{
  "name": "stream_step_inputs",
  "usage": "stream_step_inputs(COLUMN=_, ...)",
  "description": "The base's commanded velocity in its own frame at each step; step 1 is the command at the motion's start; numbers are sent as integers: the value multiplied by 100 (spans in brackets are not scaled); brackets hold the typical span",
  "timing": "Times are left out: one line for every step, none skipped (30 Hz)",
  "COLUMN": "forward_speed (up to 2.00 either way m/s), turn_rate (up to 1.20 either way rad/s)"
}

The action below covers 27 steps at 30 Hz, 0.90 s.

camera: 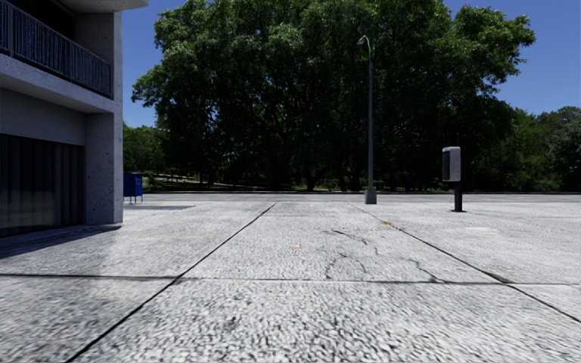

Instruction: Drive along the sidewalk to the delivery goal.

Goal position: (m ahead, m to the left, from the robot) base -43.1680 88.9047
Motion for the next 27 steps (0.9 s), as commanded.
stream_step_inputs(forward_speed=200, turn_rate=0)
stream_step_inputs(forward_speed=200, turn_rate=0)
stream_step_inputs(forward_speed=200, turn_rate=0)
stream_step_inputs(forward_speed=200, turn_rate=0)
stream_step_inputs(forward_speed=200, turn_rate=0)
stream_step_inputs(forward_speed=200, turn_rate=0)
stream_step_inputs(forward_speed=200, turn_rate=0)
stream_step_inputs(forward_speed=200, turn_rate=0)
stream_step_inputs(forward_speed=200, turn_rate=0)
stream_step_inputs(forward_speed=200, turn_rate=0)
stream_step_inputs(forward_speed=200, turn_rate=0)
stream_step_inputs(forward_speed=200, turn_rate=0)
stream_step_inputs(forward_speed=200, turn_rate=0)
stream_step_inputs(forward_speed=200, turn_rate=0)
stream_step_inputs(forward_speed=200, turn_rate=0)
stream_step_inputs(forward_speed=200, turn_rate=0)
stream_step_inputs(forward_speed=200, turn_rate=0)
stream_step_inputs(forward_speed=200, turn_rate=0)
stream_step_inputs(forward_speed=200, turn_rate=0)
stream_step_inputs(forward_speed=200, turn_rate=0)
stream_step_inputs(forward_speed=200, turn_rate=0)
stream_step_inputs(forward_speed=200, turn_rate=0)
stream_step_inputs(forward_speed=200, turn_rate=0)
stream_step_inputs(forward_speed=200, turn_rate=0)
stream_step_inputs(forward_speed=200, turn_rate=0)
stream_step_inputs(forward_speed=200, turn_rate=0)
stream_step_inputs(forward_speed=200, turn_rate=0)
